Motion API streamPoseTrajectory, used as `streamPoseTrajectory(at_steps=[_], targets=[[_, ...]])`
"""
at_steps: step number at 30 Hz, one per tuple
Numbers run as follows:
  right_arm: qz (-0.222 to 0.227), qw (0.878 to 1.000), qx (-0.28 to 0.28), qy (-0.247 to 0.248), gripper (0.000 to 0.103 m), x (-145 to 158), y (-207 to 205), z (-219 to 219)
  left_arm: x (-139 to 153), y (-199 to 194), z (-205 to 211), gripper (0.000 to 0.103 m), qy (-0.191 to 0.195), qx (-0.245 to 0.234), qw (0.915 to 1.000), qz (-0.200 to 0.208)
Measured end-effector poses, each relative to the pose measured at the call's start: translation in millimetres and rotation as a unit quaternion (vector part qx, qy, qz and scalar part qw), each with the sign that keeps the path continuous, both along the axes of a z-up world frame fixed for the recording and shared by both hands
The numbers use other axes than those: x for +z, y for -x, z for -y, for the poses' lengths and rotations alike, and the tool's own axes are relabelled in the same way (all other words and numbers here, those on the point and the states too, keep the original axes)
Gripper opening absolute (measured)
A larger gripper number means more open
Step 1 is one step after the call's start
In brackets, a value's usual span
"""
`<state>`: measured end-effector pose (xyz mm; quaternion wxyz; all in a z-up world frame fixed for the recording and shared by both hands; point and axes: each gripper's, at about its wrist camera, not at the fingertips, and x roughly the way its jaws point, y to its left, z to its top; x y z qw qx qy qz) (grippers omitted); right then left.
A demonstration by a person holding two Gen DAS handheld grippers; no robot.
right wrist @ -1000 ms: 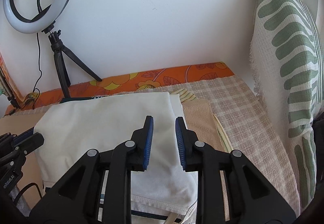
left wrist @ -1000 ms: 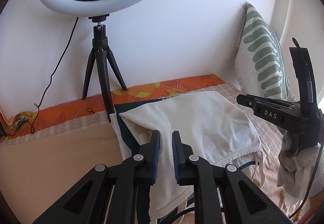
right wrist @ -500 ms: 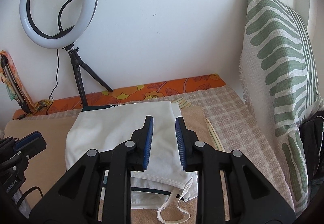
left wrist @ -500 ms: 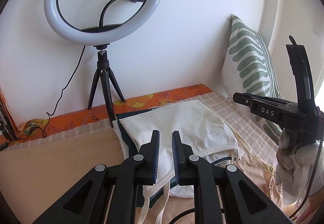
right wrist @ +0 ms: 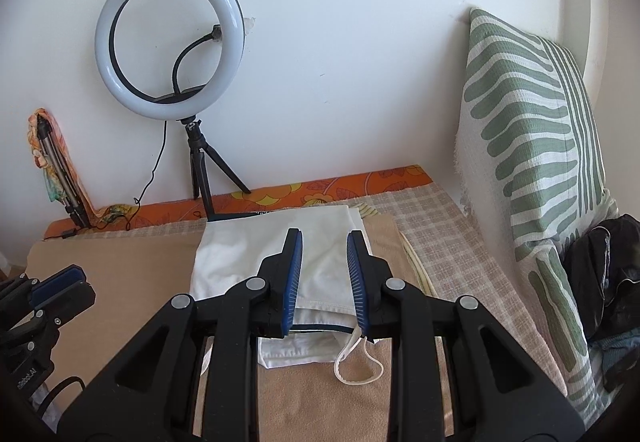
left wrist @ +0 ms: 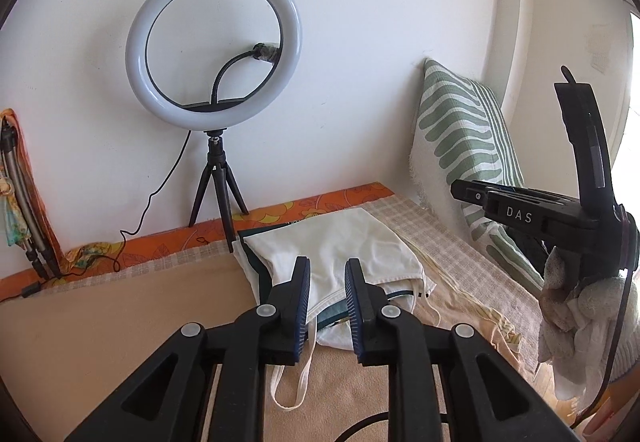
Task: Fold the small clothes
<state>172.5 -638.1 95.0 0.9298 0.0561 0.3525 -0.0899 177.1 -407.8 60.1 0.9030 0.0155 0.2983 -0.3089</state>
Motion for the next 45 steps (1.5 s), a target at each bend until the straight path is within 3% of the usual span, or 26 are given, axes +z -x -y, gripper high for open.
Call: streamPoseTrajectory(at_steps=[3,14,16,18,21,24,27,34,39,45], targets=[[0.010,1.000,-0.006,0.001,0.039,7,19,-10,6,17,-14,0.020,0.006,-0.001,1.0000,0.003],[0.020,1.000,-0.013,0.003,0.042,12,71,-51,4,78,-57,0.036,0.006,-0.015,0.9998,0.011],[0.026,1.000,-0.017,0.001,0.055,11,81,-57,1,87,-63,0.041,0.005,-0.017,0.9998,0.013],[0.035,0.999,-0.022,-0.002,0.057,9,89,-63,-1,97,-69,0.044,0.003,-0.018,0.9997,0.018],[0.031,0.999,-0.023,0.001,0.057,1,99,-75,-5,108,-78,0.055,0.002,-0.017,0.9995,0.025],[0.031,0.999,-0.022,0.008,0.059,-7,109,-90,-9,118,-86,0.059,-0.001,-0.018,0.9992,0.035],[0.040,0.999,-0.025,0.002,0.078,-15,117,-100,-14,125,-92,0.071,-0.007,-0.018,0.9989,0.044],[0.042,0.999,-0.029,-0.010,0.084,-37,123,-114,-23,130,-106,0.096,-0.003,-0.005,0.9983,0.058],[0.036,0.999,-0.023,-0.002,0.084,-46,119,-120,-30,131,-111,0.103,-0.003,0.001,0.9979,0.065],[0.060,0.998,-0.031,0.003,0.103,-47,120,-123,-38,129,-111,0.103,-0.019,0.009,0.9980,0.059]])
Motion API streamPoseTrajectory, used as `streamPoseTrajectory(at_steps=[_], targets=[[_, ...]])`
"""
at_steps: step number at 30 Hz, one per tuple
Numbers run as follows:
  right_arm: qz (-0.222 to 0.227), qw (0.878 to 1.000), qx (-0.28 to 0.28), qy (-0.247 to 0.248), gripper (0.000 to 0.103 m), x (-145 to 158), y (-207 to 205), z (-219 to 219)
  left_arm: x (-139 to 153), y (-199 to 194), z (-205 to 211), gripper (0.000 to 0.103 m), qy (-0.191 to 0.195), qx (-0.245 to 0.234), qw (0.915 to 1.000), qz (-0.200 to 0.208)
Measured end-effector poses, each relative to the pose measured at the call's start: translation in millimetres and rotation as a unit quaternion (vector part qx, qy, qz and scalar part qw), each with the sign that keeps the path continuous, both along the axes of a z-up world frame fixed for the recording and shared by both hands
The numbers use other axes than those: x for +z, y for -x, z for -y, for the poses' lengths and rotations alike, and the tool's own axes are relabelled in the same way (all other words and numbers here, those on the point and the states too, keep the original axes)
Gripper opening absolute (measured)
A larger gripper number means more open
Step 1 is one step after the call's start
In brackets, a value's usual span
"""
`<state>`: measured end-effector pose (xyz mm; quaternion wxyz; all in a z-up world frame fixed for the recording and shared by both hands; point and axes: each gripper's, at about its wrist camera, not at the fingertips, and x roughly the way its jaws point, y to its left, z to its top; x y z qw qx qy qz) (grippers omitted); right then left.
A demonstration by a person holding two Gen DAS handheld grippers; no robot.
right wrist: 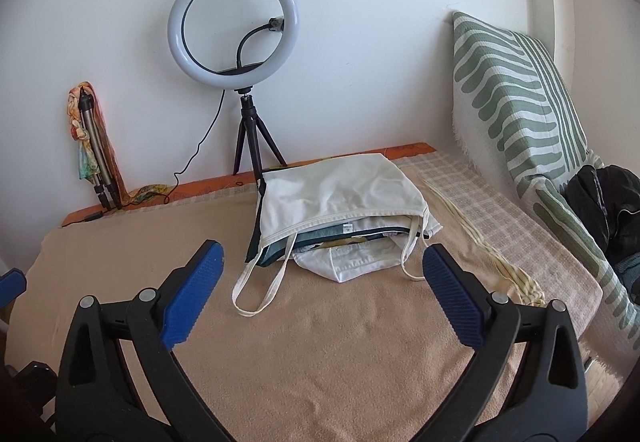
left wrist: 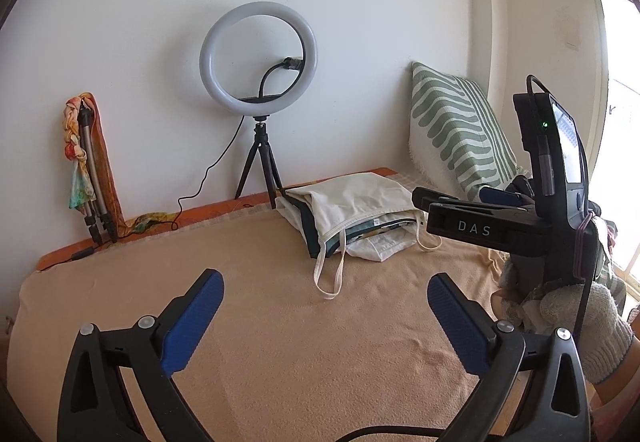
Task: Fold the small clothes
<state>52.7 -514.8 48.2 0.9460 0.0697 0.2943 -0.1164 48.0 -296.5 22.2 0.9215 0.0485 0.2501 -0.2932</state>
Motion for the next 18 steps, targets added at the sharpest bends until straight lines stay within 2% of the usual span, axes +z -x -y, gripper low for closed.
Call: streamPoseTrajectory(at_steps=[4,18], targets=[[0.008,1.000,-0.009,0.020,0.103,-2,-1,-3,-5,-2,1,0.103,-0.019,0.018,0.9997,0.001],[-0.003,1.000,-0.012,0.010,0.103,-12,-2,2,-8,-5,-6,0.103,-0.027,0.037,0.9990,-0.001]])
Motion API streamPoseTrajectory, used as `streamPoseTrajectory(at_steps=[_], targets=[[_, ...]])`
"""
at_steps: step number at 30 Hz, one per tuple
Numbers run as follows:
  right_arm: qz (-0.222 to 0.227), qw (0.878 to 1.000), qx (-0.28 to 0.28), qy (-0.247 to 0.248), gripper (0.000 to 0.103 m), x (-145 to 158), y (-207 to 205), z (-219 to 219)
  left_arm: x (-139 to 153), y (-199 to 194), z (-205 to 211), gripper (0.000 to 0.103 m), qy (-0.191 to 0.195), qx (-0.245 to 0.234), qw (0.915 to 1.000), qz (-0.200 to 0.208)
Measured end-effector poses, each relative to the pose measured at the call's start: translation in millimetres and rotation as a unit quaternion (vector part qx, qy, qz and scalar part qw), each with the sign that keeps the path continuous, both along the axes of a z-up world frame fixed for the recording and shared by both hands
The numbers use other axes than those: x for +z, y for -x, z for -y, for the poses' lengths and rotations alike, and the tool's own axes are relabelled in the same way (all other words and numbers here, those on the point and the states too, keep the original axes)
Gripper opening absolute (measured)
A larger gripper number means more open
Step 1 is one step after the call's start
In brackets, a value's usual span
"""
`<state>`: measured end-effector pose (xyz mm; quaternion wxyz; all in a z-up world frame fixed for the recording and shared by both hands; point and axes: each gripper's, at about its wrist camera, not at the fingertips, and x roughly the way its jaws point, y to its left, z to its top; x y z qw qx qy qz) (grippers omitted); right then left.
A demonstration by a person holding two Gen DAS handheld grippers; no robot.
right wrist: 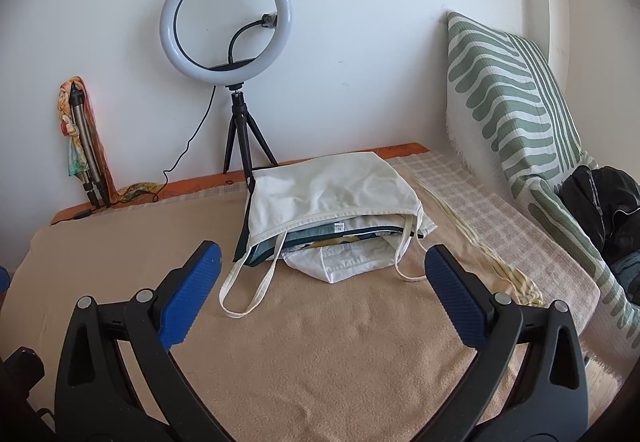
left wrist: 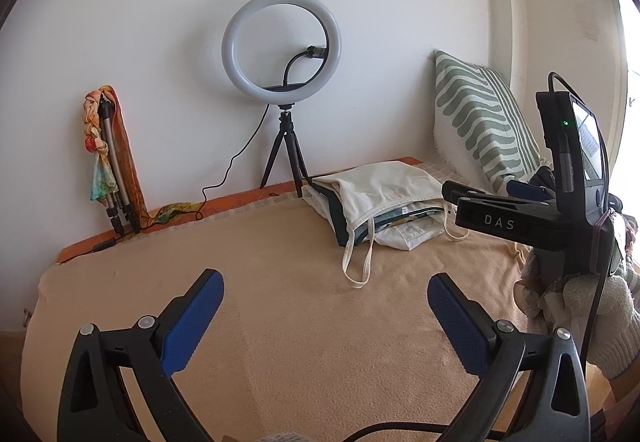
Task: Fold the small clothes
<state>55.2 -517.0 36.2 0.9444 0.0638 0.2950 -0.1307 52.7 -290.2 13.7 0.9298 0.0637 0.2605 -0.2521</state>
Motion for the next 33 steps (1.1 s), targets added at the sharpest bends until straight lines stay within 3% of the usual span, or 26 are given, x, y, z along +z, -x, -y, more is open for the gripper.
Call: streamPoseTrajectory(at_steps=[33], targets=[[-0.005,1.000,0.000,-0.005,0.103,-3.2,1.5,1.2,0.4,7.9,4.1,0.103,-0.015,-0.005,0.9997,0.021]])
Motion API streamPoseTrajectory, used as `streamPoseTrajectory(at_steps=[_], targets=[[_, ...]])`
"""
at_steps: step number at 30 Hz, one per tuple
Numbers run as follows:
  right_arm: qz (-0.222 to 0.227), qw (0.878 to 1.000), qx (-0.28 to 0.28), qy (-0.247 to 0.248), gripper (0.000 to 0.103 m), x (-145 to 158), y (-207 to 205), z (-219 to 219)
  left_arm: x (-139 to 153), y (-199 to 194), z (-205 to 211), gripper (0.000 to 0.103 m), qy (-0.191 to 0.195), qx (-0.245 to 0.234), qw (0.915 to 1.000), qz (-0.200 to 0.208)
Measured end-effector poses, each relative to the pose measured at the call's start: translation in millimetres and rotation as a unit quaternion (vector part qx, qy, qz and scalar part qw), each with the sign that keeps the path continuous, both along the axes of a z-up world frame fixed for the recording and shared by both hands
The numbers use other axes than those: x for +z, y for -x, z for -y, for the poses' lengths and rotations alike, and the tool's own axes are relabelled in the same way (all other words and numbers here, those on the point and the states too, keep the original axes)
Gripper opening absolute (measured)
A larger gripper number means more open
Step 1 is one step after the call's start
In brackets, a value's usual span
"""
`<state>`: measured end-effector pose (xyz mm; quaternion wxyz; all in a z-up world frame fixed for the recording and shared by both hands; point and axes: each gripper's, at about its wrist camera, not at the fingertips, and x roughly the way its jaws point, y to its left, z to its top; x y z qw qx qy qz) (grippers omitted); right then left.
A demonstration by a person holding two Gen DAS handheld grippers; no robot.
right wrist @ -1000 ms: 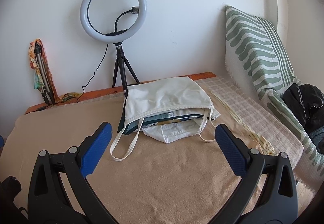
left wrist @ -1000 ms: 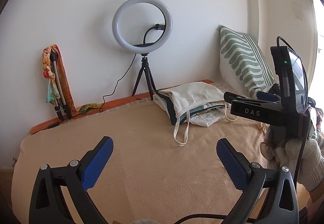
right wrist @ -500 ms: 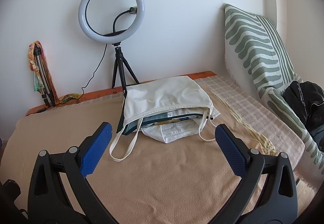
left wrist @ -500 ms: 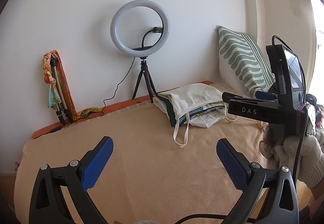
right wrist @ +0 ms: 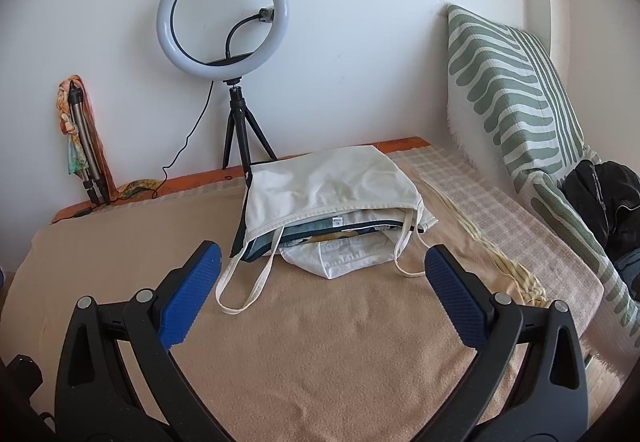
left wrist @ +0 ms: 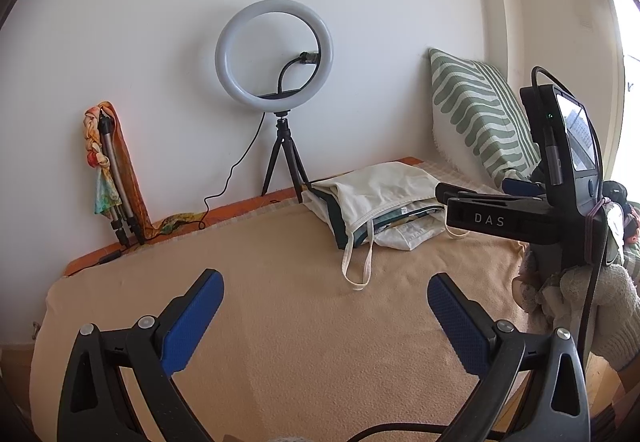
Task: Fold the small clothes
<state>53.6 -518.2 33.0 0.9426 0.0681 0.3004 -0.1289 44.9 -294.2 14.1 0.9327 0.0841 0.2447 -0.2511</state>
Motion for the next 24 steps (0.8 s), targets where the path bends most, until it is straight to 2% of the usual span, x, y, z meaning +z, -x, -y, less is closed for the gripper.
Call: streamPoseTrajectory(at_steps=[15,24], targets=[[-0.009,1.000,0.005,0.003,0.103,-6,-6,9,-2,-3,2,0.103,-0.003,-0.002,1.0000,-0.001],[-0.007,1.000,-0.003,-0.012,0.103,-6,-7,19,-10,-8,11,0.103,-0.001,-0.010,0.9999,-0.008]])
